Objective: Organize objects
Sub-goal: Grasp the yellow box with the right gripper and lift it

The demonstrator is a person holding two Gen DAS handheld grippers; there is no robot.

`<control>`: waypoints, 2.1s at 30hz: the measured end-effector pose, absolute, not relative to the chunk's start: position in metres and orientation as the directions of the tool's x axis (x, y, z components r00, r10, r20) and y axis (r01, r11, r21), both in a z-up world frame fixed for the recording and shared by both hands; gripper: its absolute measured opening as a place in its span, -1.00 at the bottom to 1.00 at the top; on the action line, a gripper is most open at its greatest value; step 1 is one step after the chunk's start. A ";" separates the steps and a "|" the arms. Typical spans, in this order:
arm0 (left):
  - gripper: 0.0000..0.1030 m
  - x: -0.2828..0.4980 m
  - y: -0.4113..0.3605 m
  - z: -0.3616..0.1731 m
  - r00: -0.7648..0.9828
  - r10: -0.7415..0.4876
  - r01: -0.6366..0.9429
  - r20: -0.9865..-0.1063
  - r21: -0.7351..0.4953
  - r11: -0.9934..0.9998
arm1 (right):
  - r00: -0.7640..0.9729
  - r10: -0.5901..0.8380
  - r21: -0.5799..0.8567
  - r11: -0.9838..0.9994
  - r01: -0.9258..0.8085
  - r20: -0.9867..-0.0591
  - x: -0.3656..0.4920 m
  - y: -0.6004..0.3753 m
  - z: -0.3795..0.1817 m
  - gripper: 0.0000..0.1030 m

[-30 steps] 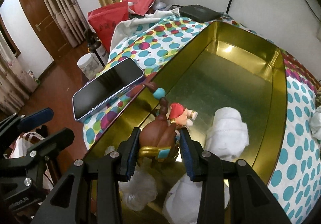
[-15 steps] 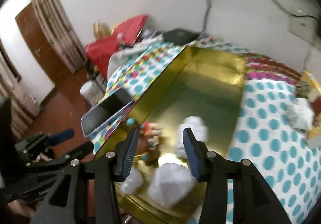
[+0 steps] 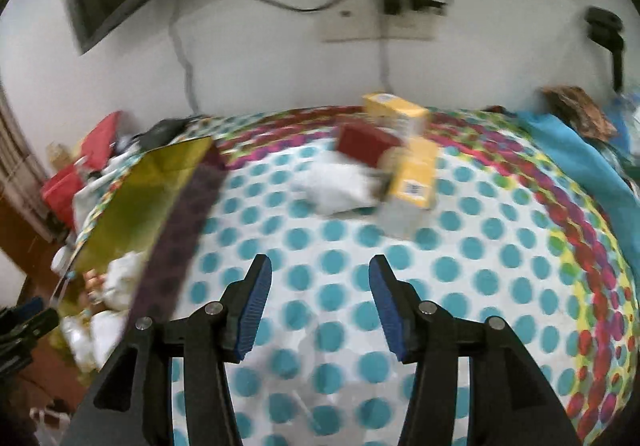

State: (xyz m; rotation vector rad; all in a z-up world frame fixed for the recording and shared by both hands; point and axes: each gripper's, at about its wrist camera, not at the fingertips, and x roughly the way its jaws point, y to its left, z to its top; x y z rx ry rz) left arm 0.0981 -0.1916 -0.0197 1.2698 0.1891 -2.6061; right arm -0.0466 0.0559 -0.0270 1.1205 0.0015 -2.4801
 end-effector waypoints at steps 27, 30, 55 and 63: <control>0.16 -0.007 -0.081 -0.032 -0.571 -0.083 0.042 -0.817 0.072 -0.996 | -0.594 -0.349 0.209 -0.933 0.293 -0.725 -0.135 0.087 -0.066 -0.40; 0.16 -0.016 -0.072 -0.037 -0.565 -0.077 0.032 -0.822 0.071 -0.997 | -0.605 -0.340 0.188 -0.935 0.301 -0.720 -0.132 0.093 -0.066 -0.41; 0.18 -0.105 0.047 -0.050 -0.614 0.167 -0.288 -0.772 0.022 -0.957 | -0.635 -0.327 0.189 -0.942 0.277 -0.700 -0.081 0.185 -0.075 -0.48; 0.22 -0.144 0.056 -0.073 -0.572 0.163 -0.215 -0.804 -0.045 -0.976 | -0.625 -0.374 0.259 -0.927 0.270 -0.686 -0.084 0.194 -0.077 -0.48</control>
